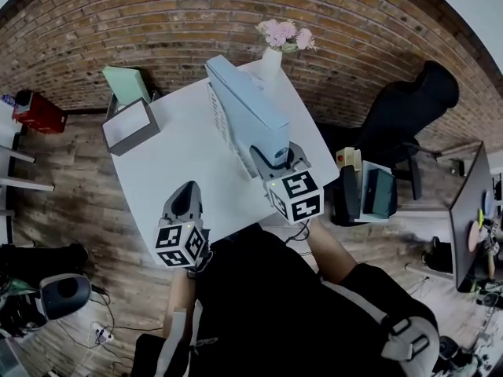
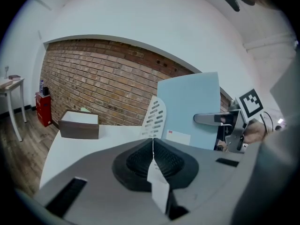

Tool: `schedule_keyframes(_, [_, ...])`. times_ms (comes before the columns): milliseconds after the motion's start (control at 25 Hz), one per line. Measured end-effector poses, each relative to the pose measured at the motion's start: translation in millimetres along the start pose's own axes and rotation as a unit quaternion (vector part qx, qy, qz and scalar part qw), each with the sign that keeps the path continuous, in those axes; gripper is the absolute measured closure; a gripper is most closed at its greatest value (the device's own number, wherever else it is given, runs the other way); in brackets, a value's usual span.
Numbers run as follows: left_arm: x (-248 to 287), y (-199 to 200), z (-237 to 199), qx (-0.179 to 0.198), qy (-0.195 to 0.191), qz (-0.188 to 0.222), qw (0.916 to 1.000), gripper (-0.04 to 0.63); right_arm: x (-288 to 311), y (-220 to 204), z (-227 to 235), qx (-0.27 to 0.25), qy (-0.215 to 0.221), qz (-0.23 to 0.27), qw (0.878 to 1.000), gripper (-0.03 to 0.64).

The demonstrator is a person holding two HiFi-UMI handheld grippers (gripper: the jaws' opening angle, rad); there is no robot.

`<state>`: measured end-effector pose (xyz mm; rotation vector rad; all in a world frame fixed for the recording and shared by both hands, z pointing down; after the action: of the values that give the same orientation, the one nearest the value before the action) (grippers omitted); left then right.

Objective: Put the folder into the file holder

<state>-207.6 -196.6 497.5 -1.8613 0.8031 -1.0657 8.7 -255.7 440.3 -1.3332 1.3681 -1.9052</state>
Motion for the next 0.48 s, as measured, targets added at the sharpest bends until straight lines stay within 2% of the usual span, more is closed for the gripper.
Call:
schedule_keyframes(160, [1,-3,-2,0.002,-0.003,-0.01,0.9999,0.572,-9,-4,-3,0.014,-0.01,0.063,0.998,0.463])
schedule_keyframes(320, [4,3,-1,0.007,-0.003,-0.006,1.0,0.572,-17,1,2,0.029,-0.019,0.141,0.989,0.463])
schedule_keyframes(480, [6,5,1,0.013,-0.001,-0.006,0.9999,0.572,-15,3,10,0.037,-0.02,0.187,0.982,0.463])
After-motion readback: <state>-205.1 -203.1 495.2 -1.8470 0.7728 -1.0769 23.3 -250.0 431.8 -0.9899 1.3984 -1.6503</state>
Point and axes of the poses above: the fingertips, and each gripper's own axes: x forward along the fingers, z to its right, y out of its top, the point moved 6 cm from there along -x, backward along the fingers, and after that the axes turned 2 degrees about x, right-handed, at the moved point
